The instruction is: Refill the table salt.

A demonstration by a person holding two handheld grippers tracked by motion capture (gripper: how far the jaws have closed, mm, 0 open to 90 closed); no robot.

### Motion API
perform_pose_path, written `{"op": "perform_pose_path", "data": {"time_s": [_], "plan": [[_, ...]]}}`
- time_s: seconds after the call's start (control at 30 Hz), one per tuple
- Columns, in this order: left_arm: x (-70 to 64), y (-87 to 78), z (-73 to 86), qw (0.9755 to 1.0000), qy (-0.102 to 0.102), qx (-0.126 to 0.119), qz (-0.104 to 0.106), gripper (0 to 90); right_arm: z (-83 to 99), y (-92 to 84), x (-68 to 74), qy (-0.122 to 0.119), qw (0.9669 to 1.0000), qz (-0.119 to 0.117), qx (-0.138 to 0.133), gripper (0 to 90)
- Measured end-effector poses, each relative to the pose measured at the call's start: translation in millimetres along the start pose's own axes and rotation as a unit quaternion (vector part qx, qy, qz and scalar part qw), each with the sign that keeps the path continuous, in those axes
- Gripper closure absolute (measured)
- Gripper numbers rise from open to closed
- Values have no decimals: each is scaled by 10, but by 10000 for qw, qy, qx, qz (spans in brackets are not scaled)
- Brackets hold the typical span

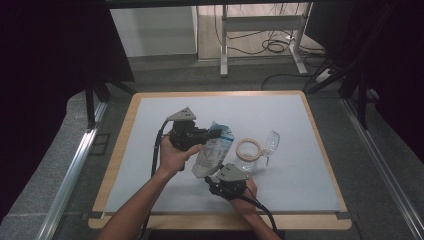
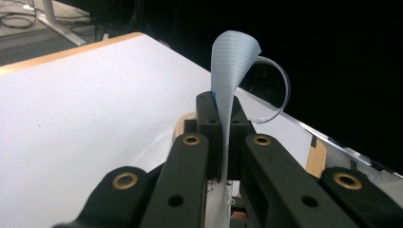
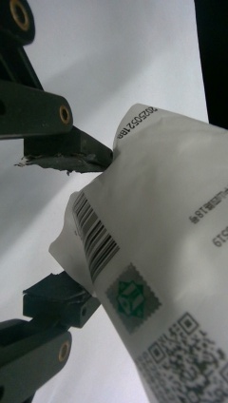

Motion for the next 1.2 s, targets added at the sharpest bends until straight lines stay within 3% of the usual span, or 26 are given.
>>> {"op": "perform_pose_path", "data": {"time_s": [0.43, 0.57, 0.77, 0.93, 1.13, 1.2], "plan": [[57, 245, 5, 9992, 18, 389, 27, 897, 69, -90, 5, 234, 9996, -167, -40, 447], [11, 298, -8, 9991, 33, 413, 64, 897, 96, -102, -29, 287, 9995, -114, -13, 446], [-115, 263, -28, 9994, 147, 309, 95, 897, 97, -87, -73, 182, 9998, 15, -27, 446], [-227, 174, -62, 9995, 242, 171, 89, 898, 27, -32, -134, -202, 9991, 363, -97, 435], [-260, 92, -99, 9995, 300, 83, 14, 898, -60, 62, -191, -368, 9960, 813, -84, 402], [-249, 76, -107, 9996, 262, 60, 43, 898, -74, 86, -199, -339, 9957, 855, -66, 401]]}}
Point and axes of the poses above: each handheld gripper's, and its own axes: y roughly forward along the jaws, z roughly out of its underside, x roughly to its left, the point moved 10 cm from there along y, roughly forward along the jaws, and after that the axes turned 3 degrees about x, right-handed, at the moved point
